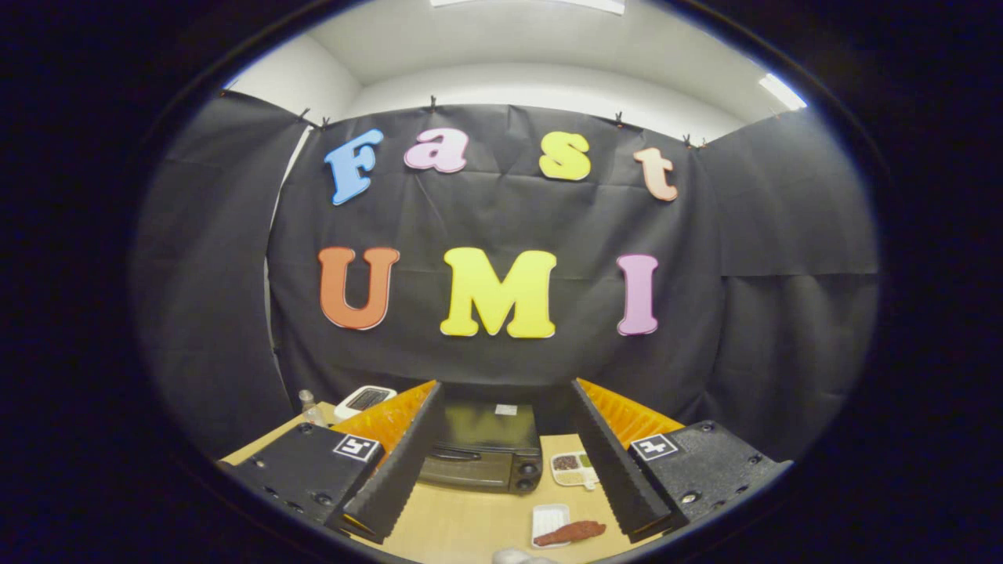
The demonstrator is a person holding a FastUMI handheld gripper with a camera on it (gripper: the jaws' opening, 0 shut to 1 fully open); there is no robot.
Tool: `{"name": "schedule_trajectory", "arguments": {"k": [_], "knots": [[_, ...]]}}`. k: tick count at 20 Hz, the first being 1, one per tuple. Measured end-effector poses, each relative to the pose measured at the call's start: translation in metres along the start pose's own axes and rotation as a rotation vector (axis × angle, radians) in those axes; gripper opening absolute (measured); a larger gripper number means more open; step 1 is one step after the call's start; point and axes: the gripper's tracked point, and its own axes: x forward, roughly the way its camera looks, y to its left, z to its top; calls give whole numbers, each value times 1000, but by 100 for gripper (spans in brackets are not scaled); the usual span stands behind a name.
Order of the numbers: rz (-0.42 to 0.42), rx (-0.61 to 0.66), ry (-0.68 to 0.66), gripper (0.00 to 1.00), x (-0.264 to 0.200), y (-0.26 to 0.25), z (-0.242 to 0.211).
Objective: Open the toaster oven, put the food inside, and close the toaster oven door.
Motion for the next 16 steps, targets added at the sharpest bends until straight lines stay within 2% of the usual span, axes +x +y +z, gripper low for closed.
{"name": "schedule_trajectory", "arguments": {"k": [4, 10, 16], "knots": [[32, 24, 73, 100, 63, 41, -54], [17, 46, 174, 100, 149, 68, -128], [-23, 39, 257, 100, 193, 73, -183]]}}
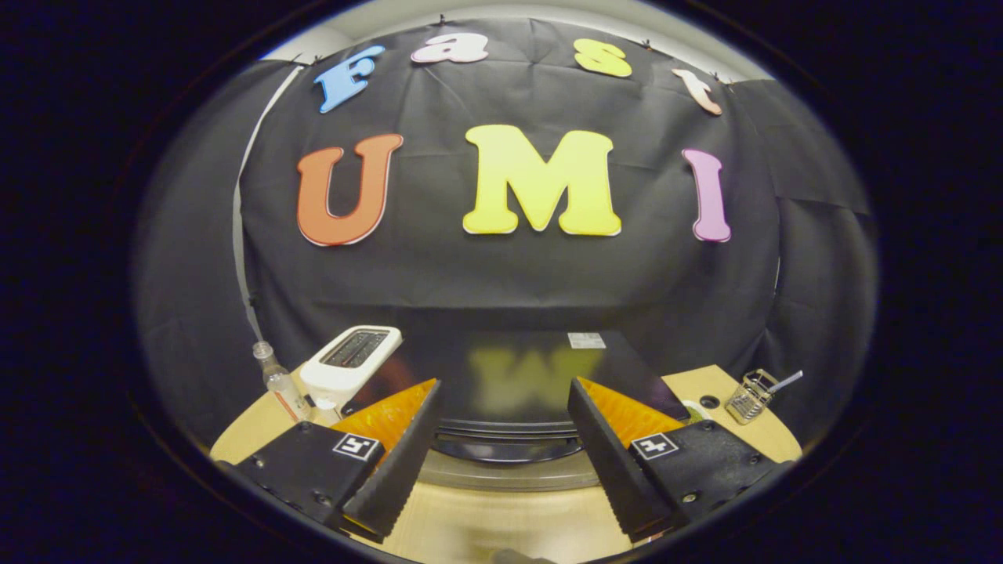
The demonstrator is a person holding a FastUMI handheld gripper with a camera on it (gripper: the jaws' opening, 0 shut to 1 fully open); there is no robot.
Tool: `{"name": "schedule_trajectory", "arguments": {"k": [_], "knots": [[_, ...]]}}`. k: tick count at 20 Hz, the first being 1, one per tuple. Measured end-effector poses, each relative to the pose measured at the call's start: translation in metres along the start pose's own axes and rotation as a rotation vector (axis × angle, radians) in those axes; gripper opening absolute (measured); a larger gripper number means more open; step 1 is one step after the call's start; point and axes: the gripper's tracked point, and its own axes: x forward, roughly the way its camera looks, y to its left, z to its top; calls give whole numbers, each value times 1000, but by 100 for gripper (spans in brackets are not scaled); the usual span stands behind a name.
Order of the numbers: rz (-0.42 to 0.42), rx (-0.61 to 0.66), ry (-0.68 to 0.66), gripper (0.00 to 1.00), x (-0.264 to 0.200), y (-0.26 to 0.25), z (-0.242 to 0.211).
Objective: Open the toaster oven, put the food inside, and close the toaster oven door.
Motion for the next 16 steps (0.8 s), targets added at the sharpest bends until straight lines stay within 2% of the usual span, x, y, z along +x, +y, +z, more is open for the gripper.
{"name": "schedule_trajectory", "arguments": {"k": [4, 7, 16], "knots": [[-23, -8, 76, 100, 10, -2, -35], [-17, 12, 52, 100, 7, -3, -34], [-36, 12, 91, 100, -45, 0, -64]]}}
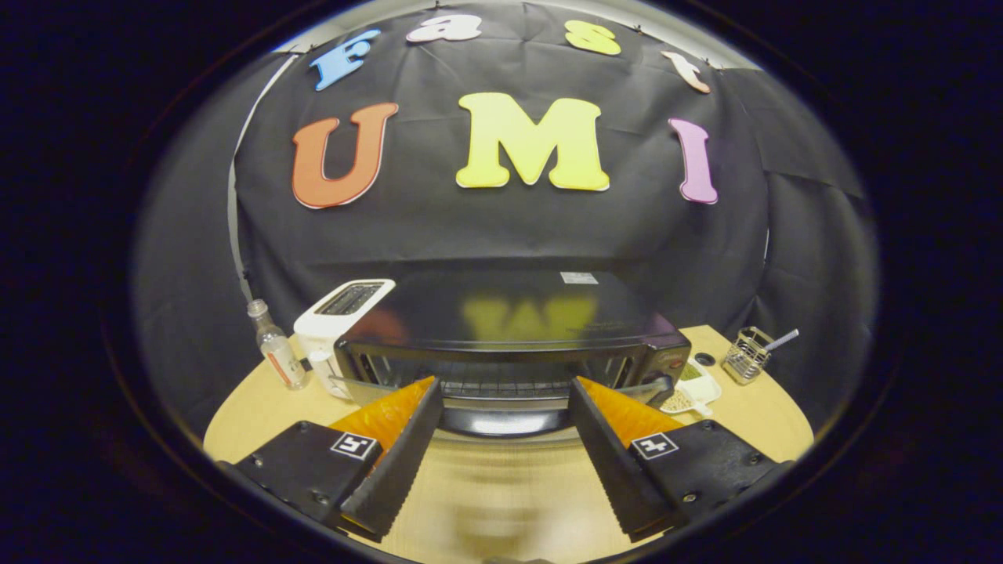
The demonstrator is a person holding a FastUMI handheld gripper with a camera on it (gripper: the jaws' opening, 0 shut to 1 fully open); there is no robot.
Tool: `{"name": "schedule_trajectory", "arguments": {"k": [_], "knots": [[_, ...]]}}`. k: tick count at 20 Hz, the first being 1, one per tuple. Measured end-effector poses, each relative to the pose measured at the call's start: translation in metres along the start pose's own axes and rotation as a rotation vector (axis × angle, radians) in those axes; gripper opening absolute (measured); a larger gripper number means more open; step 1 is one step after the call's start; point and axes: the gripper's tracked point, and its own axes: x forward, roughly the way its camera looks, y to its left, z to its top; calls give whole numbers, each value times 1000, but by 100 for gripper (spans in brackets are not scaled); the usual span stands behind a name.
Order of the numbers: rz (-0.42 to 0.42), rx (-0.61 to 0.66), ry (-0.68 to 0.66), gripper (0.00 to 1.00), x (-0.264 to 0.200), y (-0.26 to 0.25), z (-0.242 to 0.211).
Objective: Open the toaster oven, put the food inside, and close the toaster oven door.
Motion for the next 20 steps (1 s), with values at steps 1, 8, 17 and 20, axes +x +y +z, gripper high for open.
{"name": "schedule_trajectory", "arguments": {"k": [1, 8, 17, 20], "knots": [[-1, -2, 8, 100, -6, 0, -7], [0, -12, 88, 100, -38, -2, -70], [-10, -13, 174, 100, -49, -2, -134], [-12, -10, 232, 100, -48, 0, -156]]}}
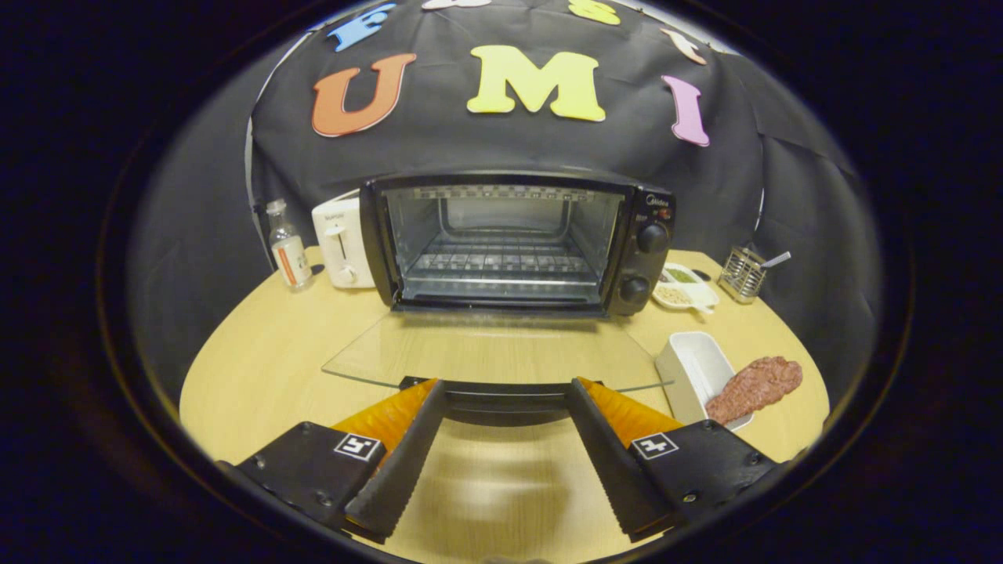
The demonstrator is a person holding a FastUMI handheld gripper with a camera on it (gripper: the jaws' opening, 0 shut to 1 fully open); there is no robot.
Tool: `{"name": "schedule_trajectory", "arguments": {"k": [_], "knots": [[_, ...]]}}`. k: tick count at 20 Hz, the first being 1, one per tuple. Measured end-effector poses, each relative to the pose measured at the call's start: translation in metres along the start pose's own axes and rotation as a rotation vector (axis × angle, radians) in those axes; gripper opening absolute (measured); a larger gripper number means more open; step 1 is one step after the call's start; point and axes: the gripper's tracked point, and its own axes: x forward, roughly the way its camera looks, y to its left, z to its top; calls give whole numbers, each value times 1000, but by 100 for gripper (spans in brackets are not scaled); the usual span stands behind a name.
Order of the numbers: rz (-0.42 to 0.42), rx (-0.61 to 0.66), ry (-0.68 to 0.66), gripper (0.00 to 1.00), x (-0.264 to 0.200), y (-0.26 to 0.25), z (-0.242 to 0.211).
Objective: Open the toaster oven, put the food inside, and close the toaster oven door.
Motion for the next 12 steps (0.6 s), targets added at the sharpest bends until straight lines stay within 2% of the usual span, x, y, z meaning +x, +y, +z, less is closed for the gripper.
{"name": "schedule_trajectory", "arguments": {"k": [4, 12], "knots": [[2, 0, 81, 100, 12, 1, -27], [5, -52, 79, 100, 13, 1, -30]]}}
